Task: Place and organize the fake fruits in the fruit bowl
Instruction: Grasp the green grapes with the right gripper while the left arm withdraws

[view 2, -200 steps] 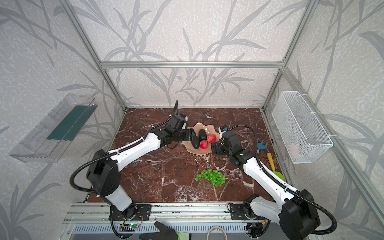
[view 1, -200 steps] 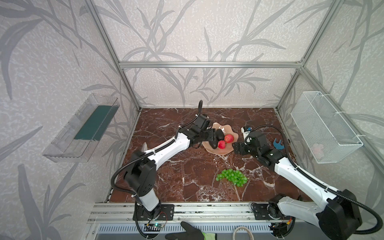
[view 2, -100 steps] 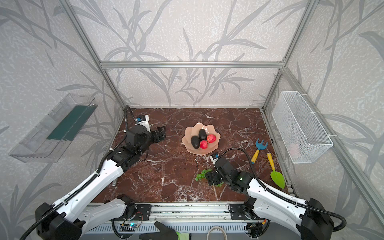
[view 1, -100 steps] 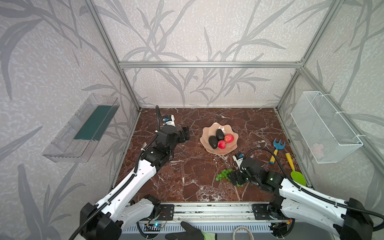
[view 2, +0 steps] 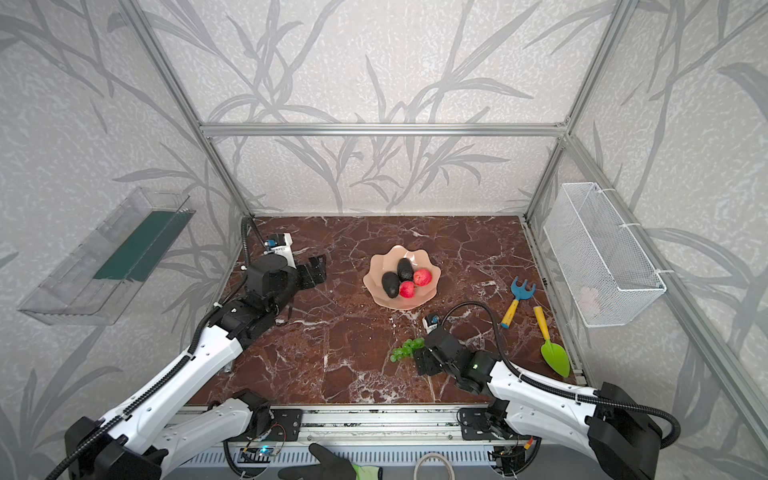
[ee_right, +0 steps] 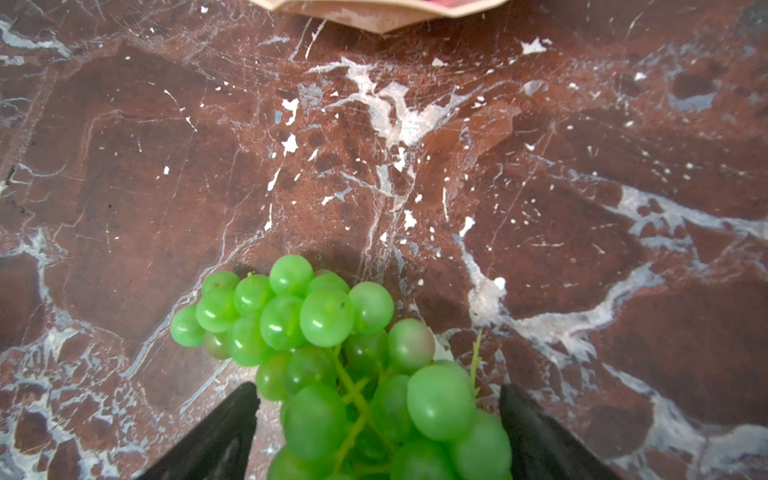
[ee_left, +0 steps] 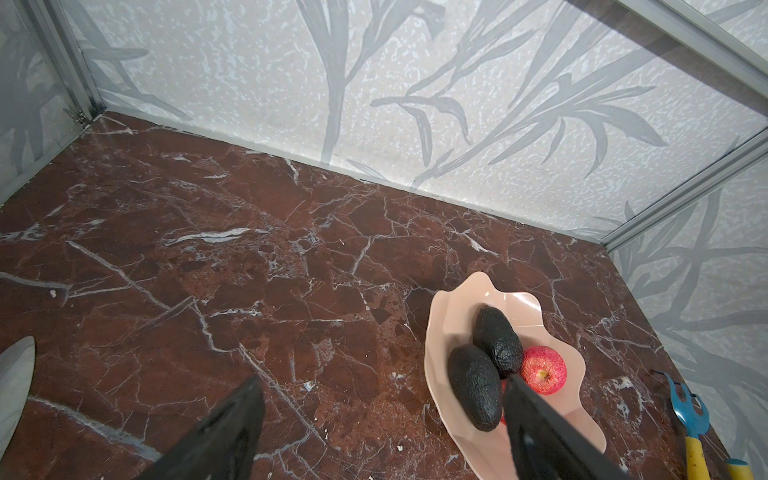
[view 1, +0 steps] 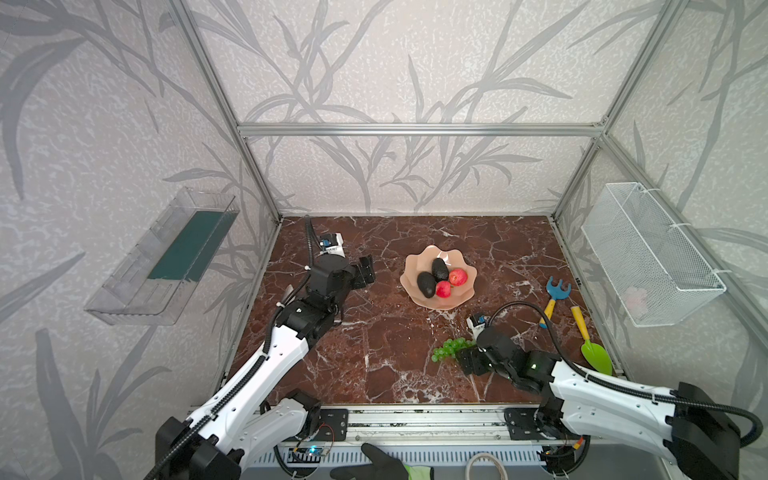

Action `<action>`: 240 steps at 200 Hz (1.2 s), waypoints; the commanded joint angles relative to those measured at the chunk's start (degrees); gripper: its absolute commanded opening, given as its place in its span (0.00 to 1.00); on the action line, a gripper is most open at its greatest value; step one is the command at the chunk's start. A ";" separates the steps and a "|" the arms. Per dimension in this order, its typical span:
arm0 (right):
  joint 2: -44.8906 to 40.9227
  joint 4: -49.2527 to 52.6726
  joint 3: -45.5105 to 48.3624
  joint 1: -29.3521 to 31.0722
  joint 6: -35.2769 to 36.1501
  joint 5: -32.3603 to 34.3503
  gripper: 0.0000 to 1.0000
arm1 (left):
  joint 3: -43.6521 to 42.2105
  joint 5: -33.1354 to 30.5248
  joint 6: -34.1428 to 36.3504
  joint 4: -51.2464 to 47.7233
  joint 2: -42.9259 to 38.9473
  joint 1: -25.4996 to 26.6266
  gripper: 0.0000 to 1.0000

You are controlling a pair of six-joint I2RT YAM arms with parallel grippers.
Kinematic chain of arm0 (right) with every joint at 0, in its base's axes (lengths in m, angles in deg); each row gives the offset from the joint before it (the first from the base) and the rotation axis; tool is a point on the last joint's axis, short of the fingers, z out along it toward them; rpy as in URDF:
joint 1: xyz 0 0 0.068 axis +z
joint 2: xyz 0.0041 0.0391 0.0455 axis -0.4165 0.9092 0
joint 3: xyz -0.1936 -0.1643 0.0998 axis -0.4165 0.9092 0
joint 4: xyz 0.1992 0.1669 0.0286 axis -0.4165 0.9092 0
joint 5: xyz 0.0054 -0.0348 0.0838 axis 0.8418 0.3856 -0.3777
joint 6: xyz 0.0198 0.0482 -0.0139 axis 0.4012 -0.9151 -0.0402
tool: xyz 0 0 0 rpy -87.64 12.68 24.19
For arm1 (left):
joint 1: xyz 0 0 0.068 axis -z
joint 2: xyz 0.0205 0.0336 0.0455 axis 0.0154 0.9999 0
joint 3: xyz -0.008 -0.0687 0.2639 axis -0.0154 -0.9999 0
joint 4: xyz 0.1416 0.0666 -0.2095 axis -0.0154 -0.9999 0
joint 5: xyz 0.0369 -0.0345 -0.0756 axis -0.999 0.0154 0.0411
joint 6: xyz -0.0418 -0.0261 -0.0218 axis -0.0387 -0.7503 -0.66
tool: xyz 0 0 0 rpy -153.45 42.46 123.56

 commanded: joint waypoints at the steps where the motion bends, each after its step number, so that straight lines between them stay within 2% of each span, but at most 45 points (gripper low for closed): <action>1: 2.29 -3.24 0.79 0.46 -1.05 0.38 0.84 | -0.77 0.09 -0.67 -0.70 -0.60 -0.25 0.90; 37: 4.21 -4.47 0.65 0.55 -1.23 -0.04 0.67 | -0.74 -0.15 -0.40 -1.28 -0.86 -0.43 0.90; 77: 2.66 -3.87 -0.13 0.55 -1.22 0.79 0.50 | -0.64 -0.18 0.01 -1.73 -0.77 -0.63 0.90; 117: -0.56 -1.43 -2.27 0.53 -0.20 2.05 0.39 | -0.84 -1.17 0.15 -2.17 -1.34 -0.79 0.90; 149: -1.43 -0.94 -4.05 0.55 0.63 1.67 0.33 | -1.16 -1.55 0.35 -2.22 -1.95 -1.04 0.90; 194: 0.26 -0.48 -5.67 0.55 1.60 1.89 0.34 | -1.35 -1.62 0.47 -2.72 -2.23 -1.48 0.90; 240: -1.73 2.83 -10.56 0.51 2.43 2.06 0.33 | -1.62 -1.63 0.65 -2.78 -2.63 -1.91 0.90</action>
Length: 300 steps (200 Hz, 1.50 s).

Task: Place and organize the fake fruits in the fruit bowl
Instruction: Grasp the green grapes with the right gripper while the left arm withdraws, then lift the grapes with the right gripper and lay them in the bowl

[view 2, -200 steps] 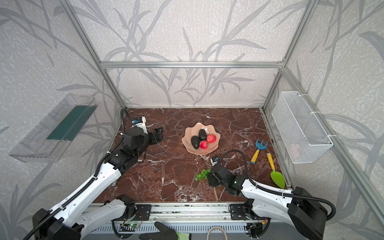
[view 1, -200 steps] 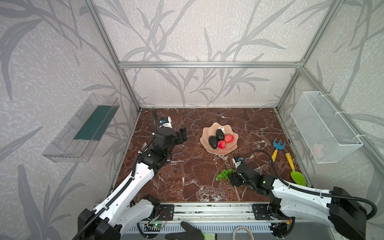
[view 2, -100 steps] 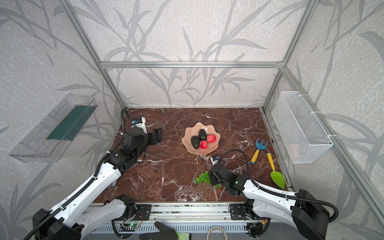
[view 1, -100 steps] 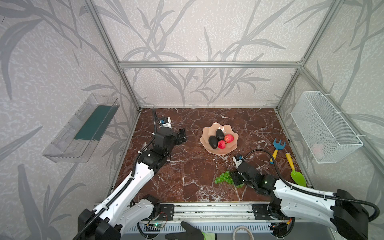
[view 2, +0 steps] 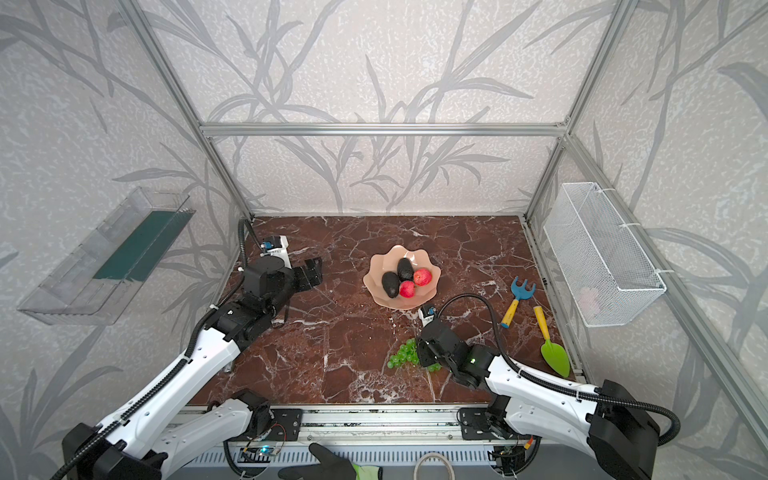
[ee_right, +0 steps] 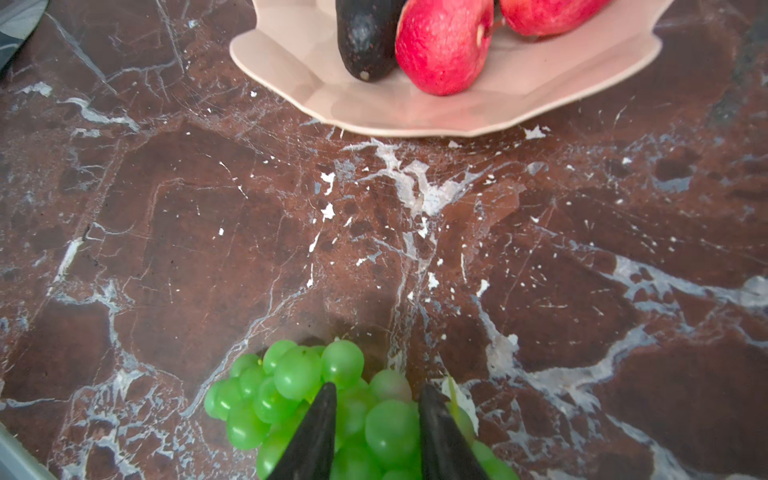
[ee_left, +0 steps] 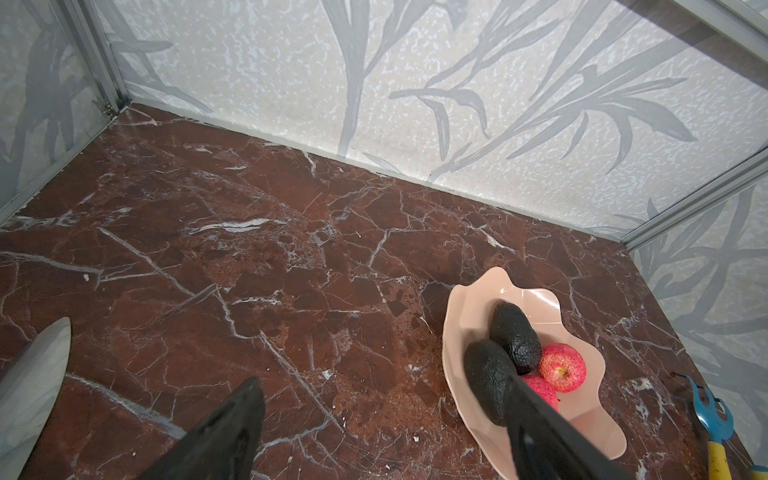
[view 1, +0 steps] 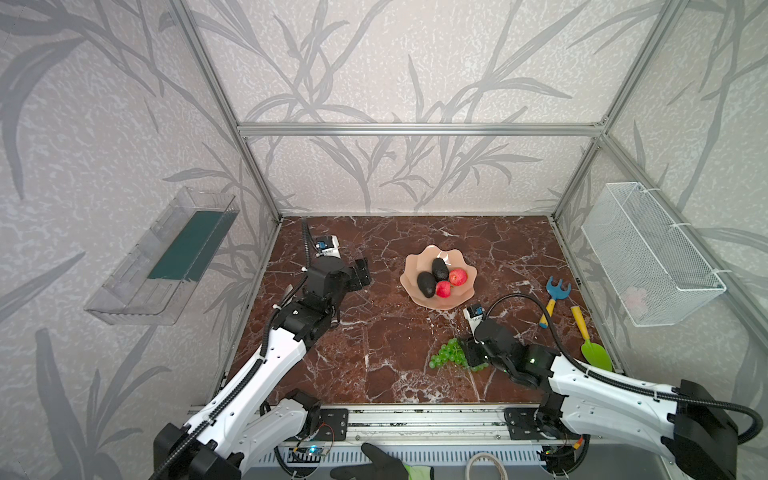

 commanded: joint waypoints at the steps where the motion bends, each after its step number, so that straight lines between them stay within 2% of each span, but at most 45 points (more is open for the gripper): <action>1: -1.85 2.30 -4.98 0.42 1.01 1.10 0.33 | -0.84 -1.19 0.50 -0.45 -1.16 -0.50 0.90; 41: -3.65 6.74 -12.25 0.40 2.80 2.74 0.33 | -1.35 -1.34 0.46 -0.80 -1.86 -0.87 0.90; 64: -1.79 7.78 -17.47 0.06 4.91 3.11 0.33 | -1.63 -1.58 0.49 -1.15 -2.51 -1.11 0.90; 92: 3.74 6.78 -24.78 -3.46 7.05 -0.76 0.34 | -1.80 -1.75 0.76 -1.85 -3.35 -1.51 0.90; 135: 13.46 -1.38 -31.57 -10.60 10.18 -6.01 0.35 | -2.32 -2.51 1.00 -3.32 -5.65 -1.99 0.91; 208: 28.19 -10.42 -34.88 -21.05 10.43 -14.26 0.37 | -3.03 -3.77 1.71 -4.57 -7.40 -3.05 0.91; 239: 33.71 -14.11 -34.53 -23.26 9.65 -16.66 0.38 | -3.42 -4.52 1.92 -4.49 -7.78 -3.53 0.91; 260: 35.82 -14.75 -35.30 -24.15 9.52 -17.90 0.47 | -3.29 -4.58 1.78 -4.32 -8.20 -3.75 0.91; 280: 35.34 -15.62 -35.51 -24.88 9.50 -18.64 0.68 | -3.30 -5.06 1.99 -4.06 -8.87 -3.92 0.91; 300: 33.38 -15.14 -36.35 -25.22 11.20 -18.87 0.79 | -4.19 -6.23 2.67 -2.66 -9.47 -4.06 0.91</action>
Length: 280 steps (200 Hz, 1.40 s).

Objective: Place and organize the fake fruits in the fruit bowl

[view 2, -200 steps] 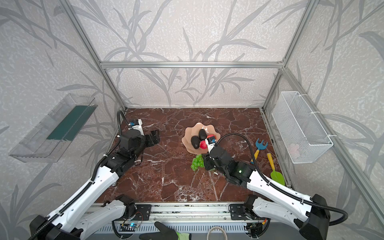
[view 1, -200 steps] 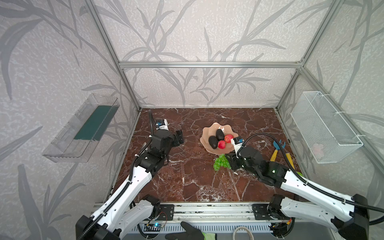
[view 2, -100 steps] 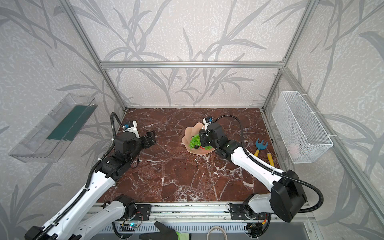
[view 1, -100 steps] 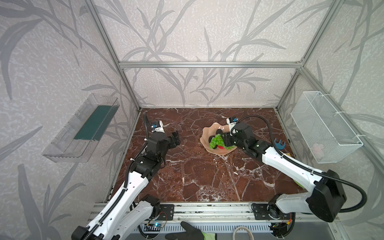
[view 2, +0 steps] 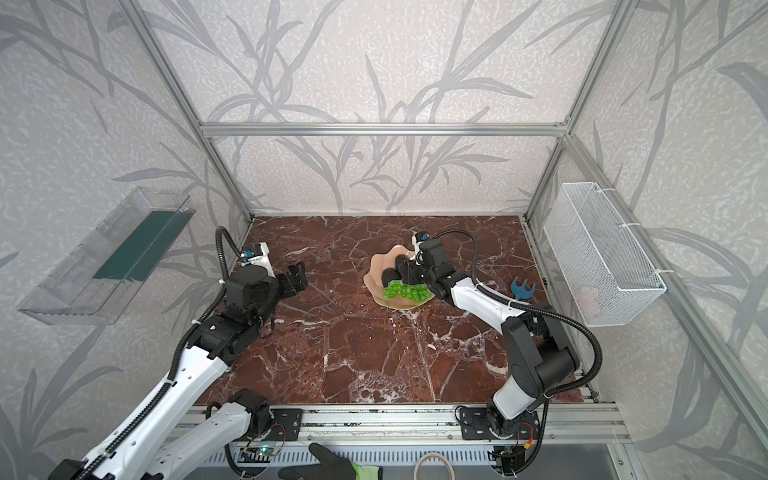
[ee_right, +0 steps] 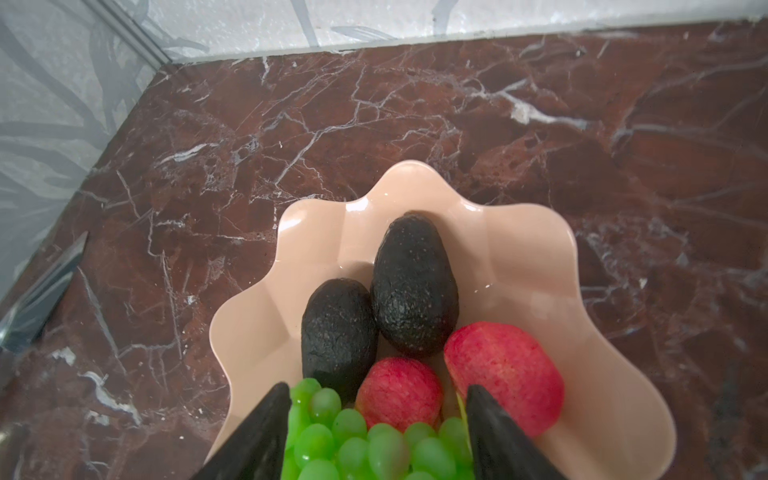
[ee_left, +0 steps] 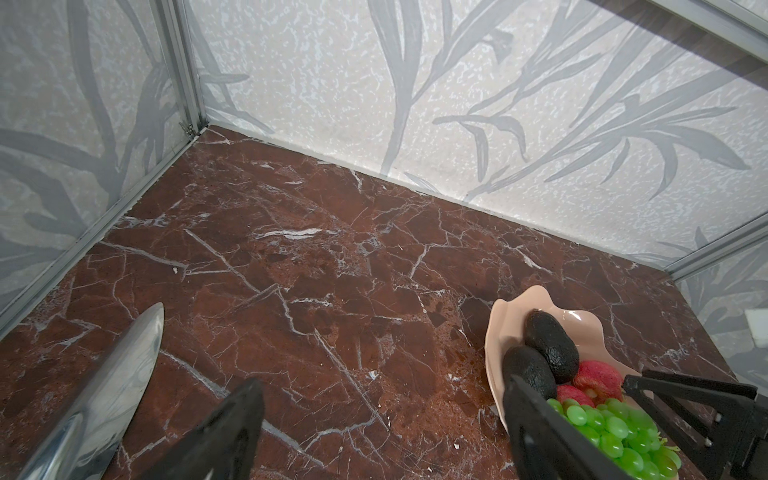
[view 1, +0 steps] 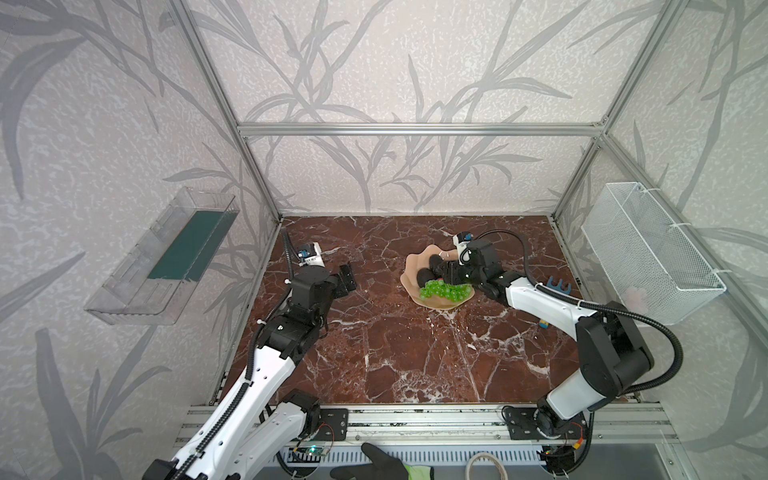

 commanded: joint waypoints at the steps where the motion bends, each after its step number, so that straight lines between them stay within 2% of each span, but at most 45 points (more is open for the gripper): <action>1: -2.75 -2.22 -2.84 -0.55 1.71 -1.57 0.80 | -1.32 -2.59 1.00 0.95 -1.38 -0.45 0.91; 15: -4.79 -1.02 -3.39 -0.76 3.29 -1.17 0.88 | -2.43 -3.68 2.20 2.69 -1.75 -0.57 0.91; 26: -6.75 -0.17 -3.10 -0.81 4.78 -0.65 1.00 | -3.58 -5.88 3.58 4.60 -1.95 -0.61 0.91; 58: -14.57 -1.07 3.15 -1.24 8.29 2.98 0.99 | -11.07 -14.59 9.67 16.59 -2.54 -0.68 0.95; 93: -26.64 -4.17 16.64 -3.30 10.39 13.90 0.99 | -20.70 -21.09 18.25 33.71 0.53 -1.32 0.98; 120: -34.28 -8.20 27.93 -5.91 13.88 23.53 0.99 | -25.06 -21.15 21.44 41.38 5.39 -4.82 0.99; 136: -35.64 -11.70 32.84 -7.23 16.09 28.60 0.99 | -26.77 -21.34 20.39 44.75 8.58 -7.17 0.99; 163: -32.03 -20.67 37.20 -10.18 18.18 31.97 0.99 | -29.78 -19.53 22.51 52.89 14.10 -10.62 0.99; 184: -26.26 -25.82 37.47 -13.22 18.82 30.66 0.99 | -30.85 -15.15 19.83 58.06 20.67 -14.67 0.99; 216: -14.87 -42.64 38.94 -15.13 23.21 26.68 0.99 | -29.67 -13.41 19.92 65.53 27.37 -16.85 0.99; 234: -10.51 -46.37 37.96 -15.91 25.12 22.46 0.99 | -29.73 -12.97 21.13 71.72 33.02 -17.35 0.99; 248: -6.02 -50.07 38.24 -16.80 25.38 18.94 0.99 | -30.31 -11.20 24.13 82.18 39.03 -17.47 0.99; 260: -1.66 -57.38 39.54 -16.82 26.16 18.51 0.99 | -29.10 -7.63 24.32 76.72 37.47 -17.30 0.99; 268: 0.18 -62.49 40.38 -16.81 26.86 18.62 0.99 | -27.97 -7.66 24.22 73.63 37.13 -17.31 0.99; 280: -1.70 -58.32 40.04 -16.72 26.01 19.11 0.99 | -26.54 -8.52 24.12 72.98 38.48 -17.31 0.99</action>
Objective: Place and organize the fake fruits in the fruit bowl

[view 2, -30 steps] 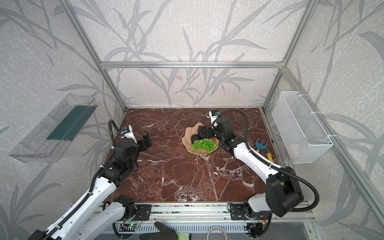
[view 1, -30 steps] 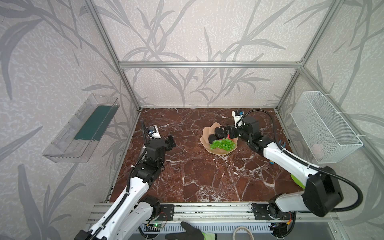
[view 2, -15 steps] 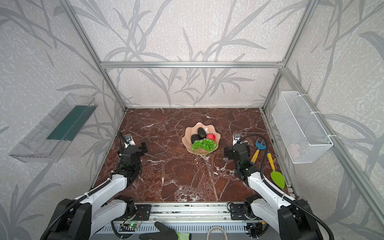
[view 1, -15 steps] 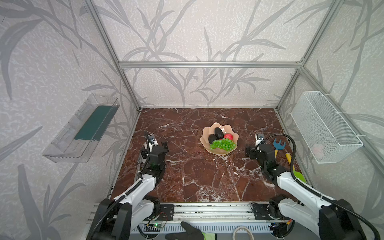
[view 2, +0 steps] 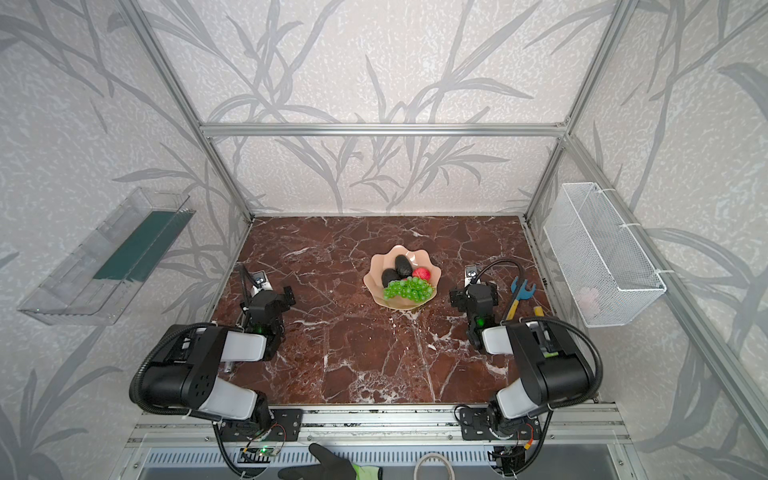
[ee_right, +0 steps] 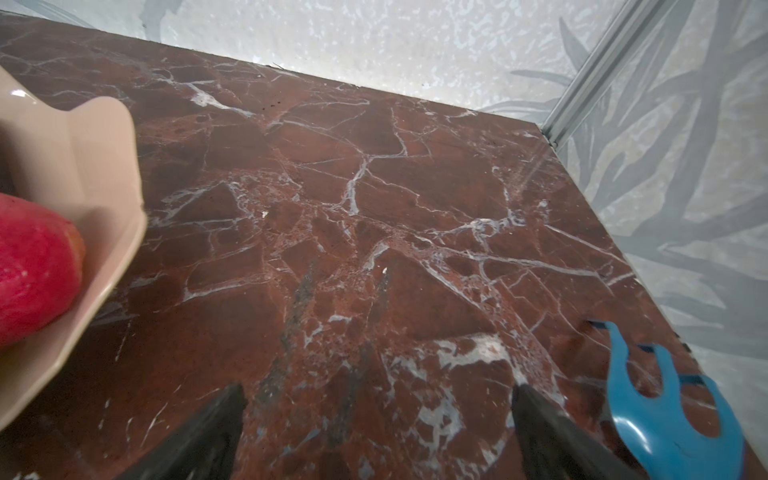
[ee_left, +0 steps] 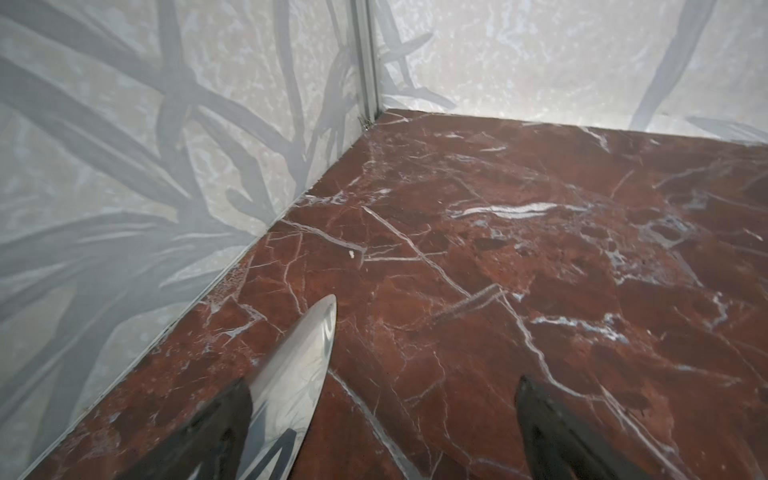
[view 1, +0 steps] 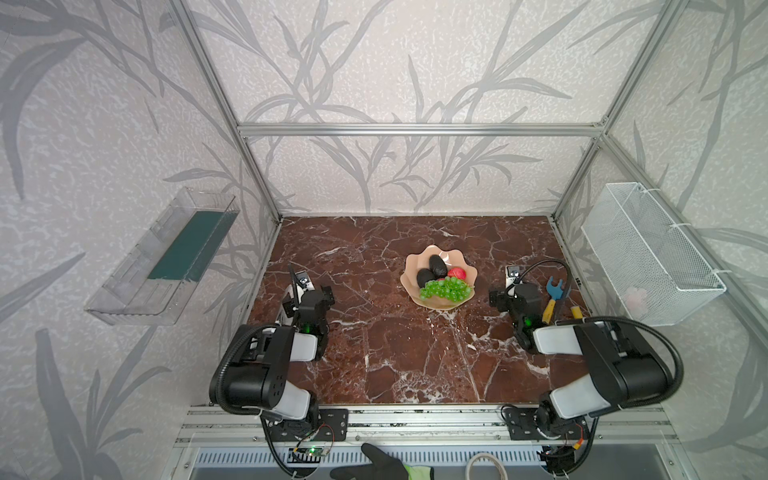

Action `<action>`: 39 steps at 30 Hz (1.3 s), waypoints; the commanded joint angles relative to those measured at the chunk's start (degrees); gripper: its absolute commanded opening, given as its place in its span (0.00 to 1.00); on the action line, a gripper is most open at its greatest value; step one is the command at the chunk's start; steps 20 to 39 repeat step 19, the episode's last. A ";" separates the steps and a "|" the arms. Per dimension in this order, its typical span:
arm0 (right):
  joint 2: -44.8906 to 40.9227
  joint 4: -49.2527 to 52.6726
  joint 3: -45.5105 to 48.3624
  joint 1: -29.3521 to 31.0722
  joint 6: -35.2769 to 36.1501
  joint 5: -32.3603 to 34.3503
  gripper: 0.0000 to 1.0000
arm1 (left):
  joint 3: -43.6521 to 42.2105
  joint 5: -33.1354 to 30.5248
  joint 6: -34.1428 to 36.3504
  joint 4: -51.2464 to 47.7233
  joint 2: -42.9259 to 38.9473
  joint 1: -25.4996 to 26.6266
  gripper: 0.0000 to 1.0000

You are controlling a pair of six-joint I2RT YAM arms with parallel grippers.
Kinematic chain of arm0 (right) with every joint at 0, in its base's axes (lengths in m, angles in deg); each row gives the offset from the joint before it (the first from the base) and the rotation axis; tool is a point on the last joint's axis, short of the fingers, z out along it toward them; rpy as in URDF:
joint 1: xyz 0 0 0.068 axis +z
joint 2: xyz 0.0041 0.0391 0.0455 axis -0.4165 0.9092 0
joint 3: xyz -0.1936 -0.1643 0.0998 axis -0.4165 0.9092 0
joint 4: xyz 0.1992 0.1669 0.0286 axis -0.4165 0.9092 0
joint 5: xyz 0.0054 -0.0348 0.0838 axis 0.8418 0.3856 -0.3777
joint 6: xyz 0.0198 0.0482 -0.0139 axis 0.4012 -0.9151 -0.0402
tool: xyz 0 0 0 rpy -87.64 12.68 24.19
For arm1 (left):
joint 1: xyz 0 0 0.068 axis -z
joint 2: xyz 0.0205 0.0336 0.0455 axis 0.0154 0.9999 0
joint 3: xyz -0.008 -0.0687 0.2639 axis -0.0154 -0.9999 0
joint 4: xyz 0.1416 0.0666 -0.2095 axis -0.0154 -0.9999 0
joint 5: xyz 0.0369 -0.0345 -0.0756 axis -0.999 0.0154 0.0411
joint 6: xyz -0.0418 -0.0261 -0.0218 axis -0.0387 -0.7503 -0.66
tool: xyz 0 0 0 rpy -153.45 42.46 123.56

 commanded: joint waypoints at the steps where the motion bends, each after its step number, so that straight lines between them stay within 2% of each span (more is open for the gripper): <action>1: -0.33 -7.87 0.88 -0.24 1.21 -1.46 0.99 | 3.41 1.77 1.85 2.71 0.88 -0.28 0.99; 3: -2.51 -0.89 -0.94 -0.24 0.75 -1.03 0.99 | 5.67 2.31 2.30 -0.58 1.70 -0.28 0.99; 4: -2.30 -0.51 -1.47 -0.24 0.71 -0.93 0.99 | 7.08 2.40 1.90 -3.14 1.95 -0.41 0.99; 7: -0.57 -4.63 -0.80 -0.24 0.72 -0.68 0.99 | 7.50 3.82 1.39 -4.17 1.88 -1.33 0.99; 18: -1.18 -1.98 -1.70 -0.32 0.45 -0.56 0.99 | 7.46 3.91 1.49 -3.88 2.00 -1.35 0.99; 39: -1.71 -3.44 -0.28 -0.18 0.49 0.13 0.99 | 7.46 3.86 1.46 -3.88 2.03 -1.38 0.99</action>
